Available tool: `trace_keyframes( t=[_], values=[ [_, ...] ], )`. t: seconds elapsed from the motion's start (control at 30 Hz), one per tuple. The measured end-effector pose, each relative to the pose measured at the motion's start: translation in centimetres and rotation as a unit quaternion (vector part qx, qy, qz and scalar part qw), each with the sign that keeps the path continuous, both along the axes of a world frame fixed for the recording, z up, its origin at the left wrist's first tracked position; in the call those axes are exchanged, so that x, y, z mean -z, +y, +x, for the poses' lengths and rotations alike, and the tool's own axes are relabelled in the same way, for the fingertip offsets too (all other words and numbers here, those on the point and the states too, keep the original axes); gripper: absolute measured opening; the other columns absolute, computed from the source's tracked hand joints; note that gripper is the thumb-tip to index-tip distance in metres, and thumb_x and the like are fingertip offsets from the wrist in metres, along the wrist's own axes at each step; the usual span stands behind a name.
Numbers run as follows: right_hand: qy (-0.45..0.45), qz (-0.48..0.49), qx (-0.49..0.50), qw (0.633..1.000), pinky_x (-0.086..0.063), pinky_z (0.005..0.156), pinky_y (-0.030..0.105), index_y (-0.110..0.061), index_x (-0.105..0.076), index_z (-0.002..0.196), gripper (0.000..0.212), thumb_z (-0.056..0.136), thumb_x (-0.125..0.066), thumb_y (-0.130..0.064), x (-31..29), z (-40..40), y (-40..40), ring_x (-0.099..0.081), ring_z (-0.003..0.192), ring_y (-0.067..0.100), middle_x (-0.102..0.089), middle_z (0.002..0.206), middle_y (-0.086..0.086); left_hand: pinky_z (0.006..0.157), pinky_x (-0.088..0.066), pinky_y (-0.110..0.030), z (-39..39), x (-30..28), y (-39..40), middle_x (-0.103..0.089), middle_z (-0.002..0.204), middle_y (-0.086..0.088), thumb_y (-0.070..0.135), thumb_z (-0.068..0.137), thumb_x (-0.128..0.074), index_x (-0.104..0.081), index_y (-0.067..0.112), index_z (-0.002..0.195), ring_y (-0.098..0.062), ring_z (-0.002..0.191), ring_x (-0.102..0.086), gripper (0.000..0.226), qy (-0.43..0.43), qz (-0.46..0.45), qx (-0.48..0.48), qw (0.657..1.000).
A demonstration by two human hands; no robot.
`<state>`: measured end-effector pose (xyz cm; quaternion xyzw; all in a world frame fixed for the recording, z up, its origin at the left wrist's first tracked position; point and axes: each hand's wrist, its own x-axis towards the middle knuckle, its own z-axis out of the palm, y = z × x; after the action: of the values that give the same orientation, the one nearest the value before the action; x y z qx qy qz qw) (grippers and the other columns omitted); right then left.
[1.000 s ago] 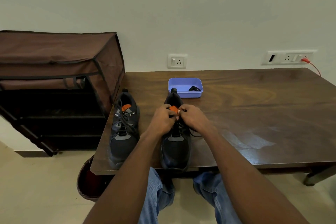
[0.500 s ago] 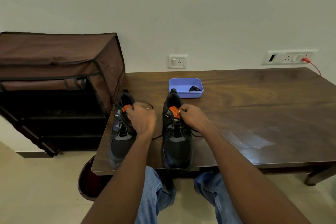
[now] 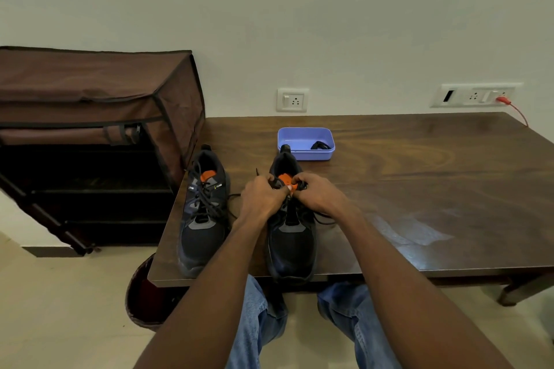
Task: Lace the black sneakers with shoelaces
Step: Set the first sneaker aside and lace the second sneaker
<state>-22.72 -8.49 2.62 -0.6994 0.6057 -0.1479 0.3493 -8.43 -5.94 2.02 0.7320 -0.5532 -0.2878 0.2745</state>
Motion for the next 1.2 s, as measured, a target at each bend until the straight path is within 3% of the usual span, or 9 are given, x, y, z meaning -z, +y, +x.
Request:
trace_keyframes(
  t=[0.23, 0.37, 0.5, 0.6, 0.67, 0.73, 0.87, 1.07, 1.2],
  values=[
    [-0.08, 0.045, 0.05, 0.995, -0.057, 0.085, 0.045, -0.022, -0.067, 0.101, 0.023, 0.09, -0.051, -0.008, -0.3, -0.7, -0.5, -0.069, 0.09, 0.026, -0.069, 0.101, 0.007, 0.055, -0.037, -0.025, 0.2, -0.1, 0.0, -0.06, 0.086, 0.001, 0.021, 0.092, -0.058, -0.047, 0.022, 0.104, -0.014, 0.074, -0.058, 0.016, 0.044, -0.042, -0.001, 0.998],
    [-0.128, 0.061, 0.07, 0.987, -0.049, 0.064, 0.03, -0.014, -0.067, 0.102, 0.028, 0.089, -0.049, 0.002, -0.6, -1.1, -0.4, -0.06, 0.077, 0.017, -0.067, 0.097, 0.008, 0.061, -0.044, -0.031, 0.5, 0.1, -0.4, -0.066, 0.093, -0.002, 0.016, 0.094, -0.053, -0.055, 0.025, 0.107, -0.013, 0.073, -0.06, 0.016, 0.062, -0.041, -0.009, 0.997],
    [-0.13, 0.062, 0.042, 0.989, -0.043, 0.062, 0.024, -0.018, -0.068, 0.107, 0.019, 0.094, -0.059, -0.006, -0.3, -1.2, -0.3, -0.06, 0.08, 0.013, -0.068, 0.099, 0.004, 0.059, -0.043, -0.024, 0.3, 0.2, -0.1, -0.068, 0.088, -0.005, 0.021, 0.101, -0.048, -0.07, 0.016, 0.101, -0.01, 0.064, -0.053, 0.022, 0.041, -0.012, 0.056, 0.998],
    [-0.131, 0.049, 0.03, 0.99, -0.047, 0.065, 0.024, -0.018, -0.067, 0.107, 0.016, 0.095, -0.06, -0.01, 0.3, -1.3, -0.5, -0.062, 0.082, 0.013, -0.068, 0.099, 0.004, 0.079, -0.054, -0.031, -0.1, 0.2, 0.1, -0.068, 0.103, -0.005, 0.028, 0.092, -0.063, -0.074, 0.028, 0.099, -0.015, 0.088, -0.063, 0.012, 0.056, 0.032, 0.139, 0.988],
    [-0.129, 0.042, 0.029, 0.99, -0.055, 0.074, 0.03, -0.019, -0.067, 0.106, 0.014, 0.095, -0.062, -0.013, 0.6, -1.0, -0.7, -0.066, 0.089, 0.018, -0.069, 0.104, 0.005, 0.094, -0.053, -0.04, 0.0, 1.1, -0.3, -0.064, 0.113, -0.007, 0.049, 0.078, -0.067, -0.074, 0.048, 0.083, -0.022, 0.103, -0.06, 0.008, 0.017, 0.068, 0.171, 0.983],
    [-0.109, 0.034, 0.03, 0.993, -0.057, 0.084, 0.038, -0.025, -0.066, 0.104, 0.014, 0.094, -0.062, -0.016, 0.9, -0.8, -0.9, -0.067, 0.094, 0.02, -0.067, 0.106, 0.003, 0.091, -0.053, -0.038, 0.1, 1.5, -0.3, -0.064, 0.109, -0.006, 0.052, 0.075, -0.071, -0.073, 0.051, 0.074, -0.022, 0.103, -0.06, 0.003, 0.016, 0.075, 0.17, 0.982],
    [-0.087, 0.024, 0.03, 0.995, -0.057, 0.088, 0.044, -0.031, -0.065, 0.1, 0.014, 0.092, -0.064, -0.019, 1.1, -0.5, -1.1, -0.067, 0.093, 0.02, -0.067, 0.106, 0.003, 0.065, -0.047, -0.023, 0.6, 1.0, -0.3, -0.067, 0.076, -0.003, 0.019, 0.091, -0.071, -0.076, 0.005, 0.085, -0.012, 0.071, -0.058, 0.016, 0.125, 0.053, 0.125, 0.983],
    [-0.093, 0.026, 0.029, 0.995, -0.056, 0.081, 0.039, -0.03, -0.066, 0.099, 0.016, 0.09, -0.067, -0.017, 1.0, -0.7, -1.1, -0.067, 0.089, 0.022, -0.067, 0.104, 0.006, 0.082, -0.056, -0.042, 0.5, 0.1, -0.5, -0.072, 0.086, -0.018, 0.006, 0.079, -0.075, -0.071, -0.001, 0.083, -0.027, 0.082, -0.068, 0.009, 0.216, 0.083, 0.033, 0.972],
    [-0.097, 0.022, 0.03, 0.995, -0.051, 0.072, 0.034, -0.034, -0.063, 0.086, 0.02, 0.089, -0.068, -0.015, 1.1, -0.6, -1.3, -0.062, 0.078, 0.017, -0.064, 0.096, 0.001, 0.072, -0.047, -0.033, 1.3, 0.3, -0.7, -0.069, 0.079, -0.008, 0.005, 0.069, -0.065, -0.069, 0.007, 0.08, -0.021, 0.081, -0.063, 0.012, 0.331, 0.087, -0.087, 0.935]
  ],
)
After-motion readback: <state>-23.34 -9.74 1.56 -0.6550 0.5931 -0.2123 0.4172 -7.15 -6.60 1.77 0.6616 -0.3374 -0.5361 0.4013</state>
